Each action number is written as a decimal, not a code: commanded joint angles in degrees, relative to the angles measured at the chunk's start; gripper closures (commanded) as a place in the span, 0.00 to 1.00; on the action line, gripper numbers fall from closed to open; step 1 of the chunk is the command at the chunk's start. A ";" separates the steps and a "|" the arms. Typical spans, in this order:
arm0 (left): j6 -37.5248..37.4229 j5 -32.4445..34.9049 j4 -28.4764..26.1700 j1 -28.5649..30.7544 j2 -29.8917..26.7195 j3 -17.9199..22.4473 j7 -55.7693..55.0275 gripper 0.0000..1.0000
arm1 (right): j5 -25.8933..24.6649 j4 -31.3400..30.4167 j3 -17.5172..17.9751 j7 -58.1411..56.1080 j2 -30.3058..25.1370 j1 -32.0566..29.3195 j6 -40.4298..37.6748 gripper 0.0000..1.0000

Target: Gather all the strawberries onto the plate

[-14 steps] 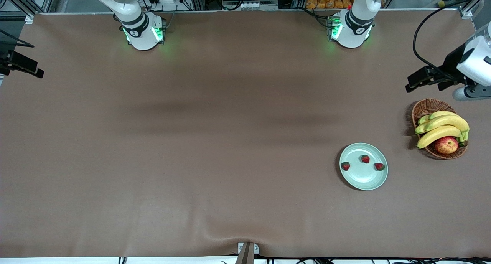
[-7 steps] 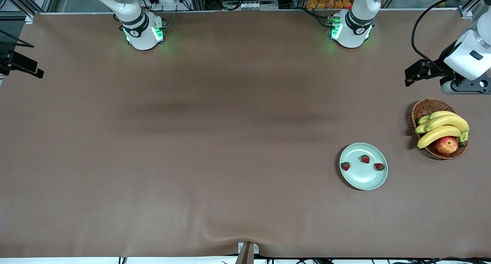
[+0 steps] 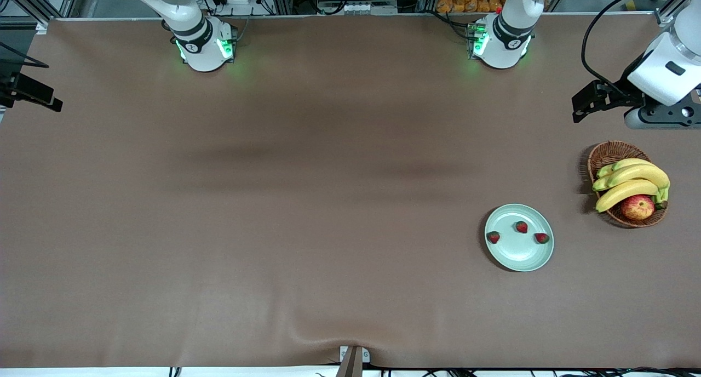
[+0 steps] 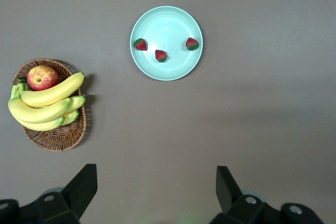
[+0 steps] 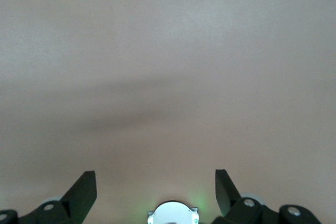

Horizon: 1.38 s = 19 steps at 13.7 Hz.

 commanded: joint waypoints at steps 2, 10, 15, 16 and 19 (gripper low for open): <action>-0.53 0.81 0.30 0.20 -0.42 -0.78 5.15 0.00 | -0.64 -0.06 0.17 0.53 -0.15 0.16 0.28 0.00; -0.89 0.90 0.65 0.37 -0.77 -1.93 5.08 0.00 | -0.55 -0.06 0.17 0.53 -0.33 0.16 0.10 0.00; -0.89 0.46 0.56 0.37 -0.86 -2.02 4.29 0.00 | -0.55 0.12 0.17 0.62 -0.33 0.07 0.10 0.00; -0.89 0.37 0.47 0.37 -0.86 -2.02 4.02 0.00 | -0.55 0.12 0.17 0.62 -0.33 -0.02 0.10 0.00; -0.89 0.37 0.47 0.28 -0.86 -2.02 3.93 0.00 | -0.38 0.12 0.17 0.62 -0.33 -0.02 0.10 0.00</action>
